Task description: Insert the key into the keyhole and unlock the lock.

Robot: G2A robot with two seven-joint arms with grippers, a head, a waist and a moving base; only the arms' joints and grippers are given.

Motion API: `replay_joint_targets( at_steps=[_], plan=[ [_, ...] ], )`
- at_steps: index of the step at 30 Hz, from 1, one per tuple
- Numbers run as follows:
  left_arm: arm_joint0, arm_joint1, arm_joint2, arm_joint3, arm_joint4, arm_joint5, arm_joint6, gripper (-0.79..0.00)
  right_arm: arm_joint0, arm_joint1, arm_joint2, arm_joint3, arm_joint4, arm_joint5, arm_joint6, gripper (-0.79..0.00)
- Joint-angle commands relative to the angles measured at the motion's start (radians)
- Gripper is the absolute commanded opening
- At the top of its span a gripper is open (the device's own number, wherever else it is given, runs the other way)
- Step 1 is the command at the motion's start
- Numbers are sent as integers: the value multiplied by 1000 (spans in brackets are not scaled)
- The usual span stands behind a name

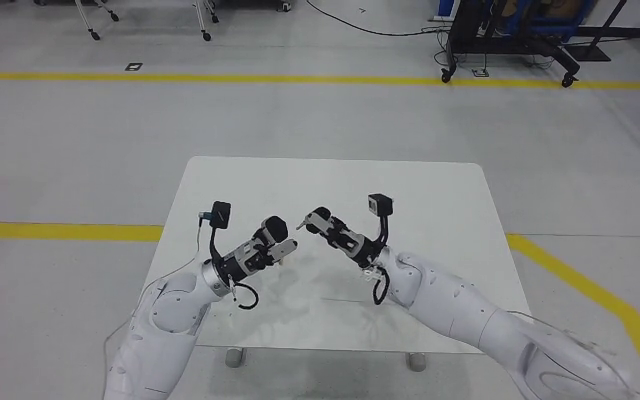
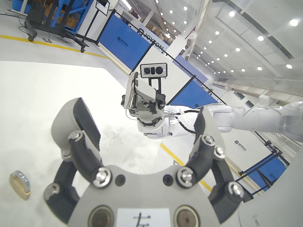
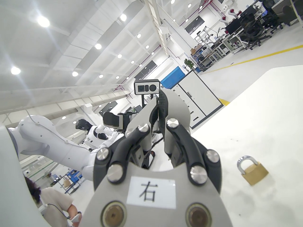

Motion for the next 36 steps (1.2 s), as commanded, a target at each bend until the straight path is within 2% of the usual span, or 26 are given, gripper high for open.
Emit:
replay_joint_targets(
  at_steps=[1, 2, 3, 8, 10, 11, 12, 13, 30, 36],
  plan=[
    [-4, 1, 6, 2, -2, 3, -7, -274, -8, -5, 4, -19, 66, 0, 67, -785],
    [-5, 2, 9, 2, -3, 7, -10, -357, -9, -8, 7, -16, 90, 0, 95, -785],
    [-7, 2, 12, 3, -3, 11, -13, -400, -9, -11, 12, -13, 112, 0, 119, -785],
    [-8, 5, 16, 1, -6, 27, -10, -489, -16, -26, 48, 9, 163, 0, 206, -785],
    [-8, 6, 16, 1, -7, 36, -10, -563, -21, -31, 65, 20, 166, 0, 226, -785],
    [-8, 7, 17, 0, -9, 39, -10, -628, -24, -34, 74, 24, 167, 0, 233, -785],
    [-8, 7, 18, 0, -11, 42, -10, -730, -27, -36, 82, 26, 167, 0, 242, -785],
    [-8, 8, 18, 0, -12, 44, -11, -779, -31, -39, 90, 28, 167, 0, 250, -785],
    [-7, 15, 24, 1, -18, 87, 10, -785, -94, -71, 207, 38, 168, 0, 389, -785],
    [-9, 16, 27, 9, -53, 66, 15, -785, -113, -80, 240, 32, 172, 0, 436, -785]
  ],
)
